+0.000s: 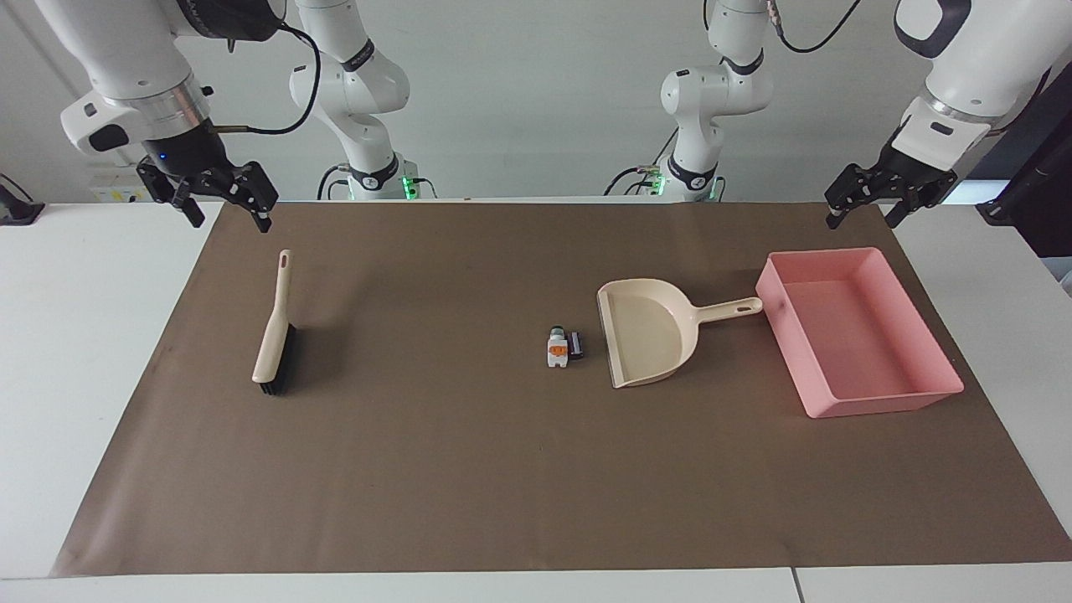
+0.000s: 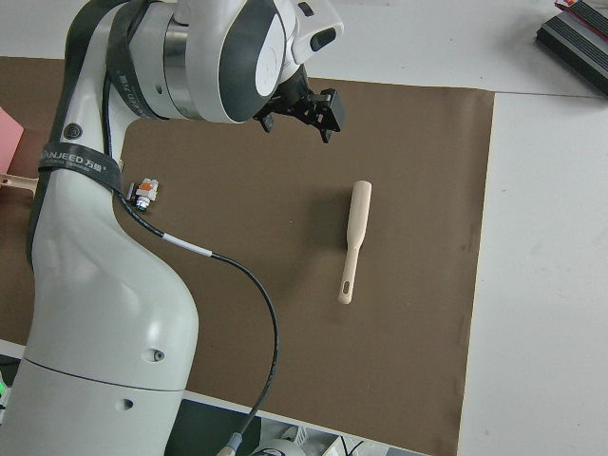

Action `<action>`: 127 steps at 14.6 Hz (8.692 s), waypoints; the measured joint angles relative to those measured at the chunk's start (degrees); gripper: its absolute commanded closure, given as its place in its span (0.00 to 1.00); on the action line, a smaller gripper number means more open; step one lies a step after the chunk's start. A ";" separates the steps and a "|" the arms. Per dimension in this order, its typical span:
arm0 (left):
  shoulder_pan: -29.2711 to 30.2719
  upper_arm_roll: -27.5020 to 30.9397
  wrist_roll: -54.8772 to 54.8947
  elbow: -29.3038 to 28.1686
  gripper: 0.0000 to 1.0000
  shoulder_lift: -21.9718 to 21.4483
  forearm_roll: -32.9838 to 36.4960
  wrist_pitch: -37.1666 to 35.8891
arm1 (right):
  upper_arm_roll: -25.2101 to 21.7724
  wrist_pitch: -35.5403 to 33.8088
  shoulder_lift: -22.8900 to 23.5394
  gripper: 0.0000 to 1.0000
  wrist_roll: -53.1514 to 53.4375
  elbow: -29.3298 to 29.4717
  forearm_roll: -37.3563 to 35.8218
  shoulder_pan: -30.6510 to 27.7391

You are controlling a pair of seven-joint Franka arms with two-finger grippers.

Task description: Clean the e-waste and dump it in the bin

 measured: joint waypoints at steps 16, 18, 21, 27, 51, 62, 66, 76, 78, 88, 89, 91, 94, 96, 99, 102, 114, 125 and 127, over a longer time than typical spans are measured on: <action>0.00 0.00 0.00 0.00 0.01 0.00 0.00 0.00 | 0.02 -0.31 -0.22 0.00 0.26 -1.36 0.00 0.11; 0.00 0.00 0.00 0.00 0.01 0.00 0.00 0.00 | -0.03 0.35 -0.60 0.00 1.59 -2.54 0.00 0.01; 0.00 0.00 -0.01 0.00 0.01 0.00 0.00 0.00 | -0.05 1.11 -1.73 0.00 2.01 -5.43 0.00 -0.03; 0.00 0.00 -0.01 0.00 0.01 0.00 0.00 0.00 | -0.41 11.30 -2.71 0.00 -3.87 -17.49 -0.01 -4.40; -11.26 -1.31 56.37 -22.71 0.02 -0.40 -0.17 22.38 | -0.35 38.57 -3.05 0.14 -13.08 -48.19 2.17 -10.94; -15.26 -1.18 60.33 -37.89 0.04 1.48 0.53 39.16 | -0.31 37.89 -3.18 0.51 -15.29 -48.27 2.31 -10.90; -15.26 -1.17 60.59 -39.86 0.06 1.64 0.55 42.38 | -0.28 37.55 -3.28 1.00 -15.32 -48.17 2.33 -10.76; -15.16 -1.06 62.41 -40.16 0.75 3.12 0.59 44.76 | 0.72 26.59 -3.45 1.00 -6.80 -36.11 2.82 -0.33; -15.16 -1.06 62.49 -40.10 0.95 3.11 0.60 44.81 | 0.95 26.06 -3.37 1.00 -3.04 -34.24 2.79 4.31; -15.14 -0.94 62.95 -38.33 1.00 3.11 1.24 42.33 | 1.16 32.73 3.91 1.00 15.30 -29.17 2.80 19.21; -15.15 -0.93 63.00 -38.29 1.00 3.12 3.08 42.14 | 1.14 33.76 4.89 1.00 16.89 -29.13 2.81 20.14; -15.21 -0.96 62.99 -38.23 1.00 3.11 6.71 42.03 | 1.16 34.75 7.23 1.00 20.35 -28.52 2.81 23.32; -15.64 -1.14 63.03 -37.96 1.00 3.19 8.45 42.04 | 1.19 34.75 12.04 1.00 23.61 -25.15 2.79 28.17; -16.59 -1.14 63.03 -37.28 1.00 3.66 9.95 42.04 | 1.19 34.76 15.98 1.00 25.54 -21.95 2.79 30.90; -17.46 -1.19 63.06 -36.58 1.00 4.81 10.75 42.04 | 1.20 34.29 19.54 1.00 25.92 -18.92 2.78 34.45; -18.57 -1.22 63.06 -36.28 1.00 5.56 10.81 42.05 | 1.32 31.01 19.84 1.00 26.20 -18.41 2.79 38.47; -20.41 -1.18 63.07 -36.42 1.00 5.57 10.97 41.71 | 7.61 36.88 20.11 1.00 15.39 -18.51 21.06 39.45; -19.53 -0.98 63.60 -38.75 1.00 5.22 11.00 45.15 | 7.57 35.30 16.57 1.00 20.10 -17.52 18.79 38.98; -19.52 -0.98 63.60 -38.74 1.00 5.18 10.97 45.20 | 7.27 29.53 12.28 1.00 20.96 -17.18 17.15 36.90</action>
